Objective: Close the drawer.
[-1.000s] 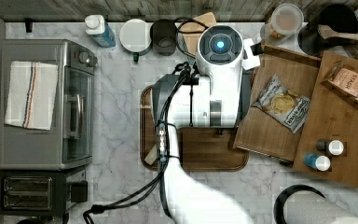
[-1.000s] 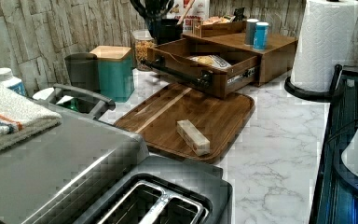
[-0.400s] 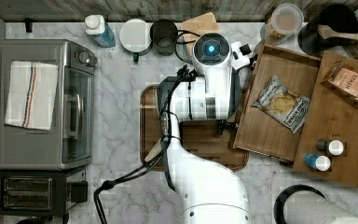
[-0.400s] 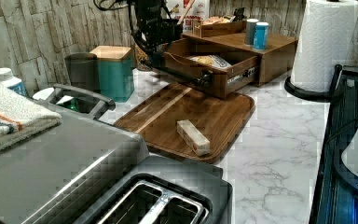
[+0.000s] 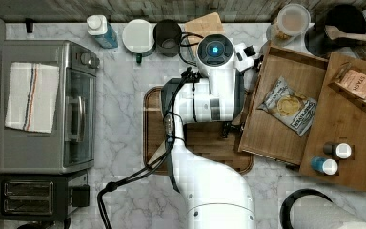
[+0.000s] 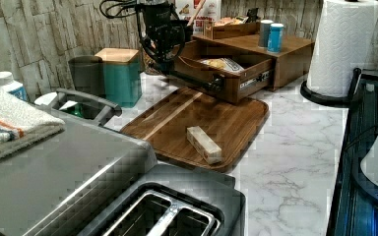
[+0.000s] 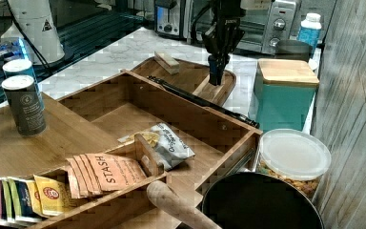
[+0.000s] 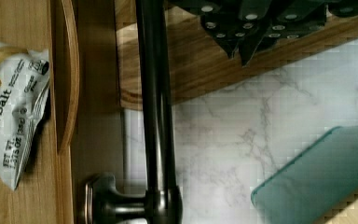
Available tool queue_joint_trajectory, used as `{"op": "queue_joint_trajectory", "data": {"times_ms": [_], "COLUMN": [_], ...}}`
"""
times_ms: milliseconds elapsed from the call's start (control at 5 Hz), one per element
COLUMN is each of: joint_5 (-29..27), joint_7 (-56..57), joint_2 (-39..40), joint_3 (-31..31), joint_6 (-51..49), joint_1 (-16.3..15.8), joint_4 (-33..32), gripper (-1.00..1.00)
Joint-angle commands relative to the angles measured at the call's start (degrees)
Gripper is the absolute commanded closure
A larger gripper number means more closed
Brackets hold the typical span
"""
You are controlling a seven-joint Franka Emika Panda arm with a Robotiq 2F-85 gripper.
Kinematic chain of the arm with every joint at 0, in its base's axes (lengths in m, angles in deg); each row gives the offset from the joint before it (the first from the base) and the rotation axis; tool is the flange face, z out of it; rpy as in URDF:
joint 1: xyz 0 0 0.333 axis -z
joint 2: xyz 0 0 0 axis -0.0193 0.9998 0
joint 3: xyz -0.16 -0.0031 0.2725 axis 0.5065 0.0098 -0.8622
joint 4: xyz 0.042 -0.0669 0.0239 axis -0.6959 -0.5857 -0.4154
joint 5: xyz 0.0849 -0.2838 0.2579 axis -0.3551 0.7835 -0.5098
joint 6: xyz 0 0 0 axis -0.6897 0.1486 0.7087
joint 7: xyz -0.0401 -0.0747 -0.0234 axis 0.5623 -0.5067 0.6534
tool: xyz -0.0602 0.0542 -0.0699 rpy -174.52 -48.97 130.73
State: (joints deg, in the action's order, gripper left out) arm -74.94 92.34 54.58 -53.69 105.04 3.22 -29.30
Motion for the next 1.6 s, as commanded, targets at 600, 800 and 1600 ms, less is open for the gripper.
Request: {"op": "queue_joint_trajectory", "data": {"times_ms": [600,800,1600], "joint_5": [-2.77,-4.27,-5.45], "joint_7": [9.28,8.72,11.92], "joint_2": [-0.03,-0.23,0.86], "joint_3": [-0.07,0.81,1.86], "joint_6": [5.2,7.27,6.85], "joint_1": [4.2,3.69,7.56], "joint_4": [-3.69,-6.0,-2.47], "gripper": [1.0,1.0,1.0]}}
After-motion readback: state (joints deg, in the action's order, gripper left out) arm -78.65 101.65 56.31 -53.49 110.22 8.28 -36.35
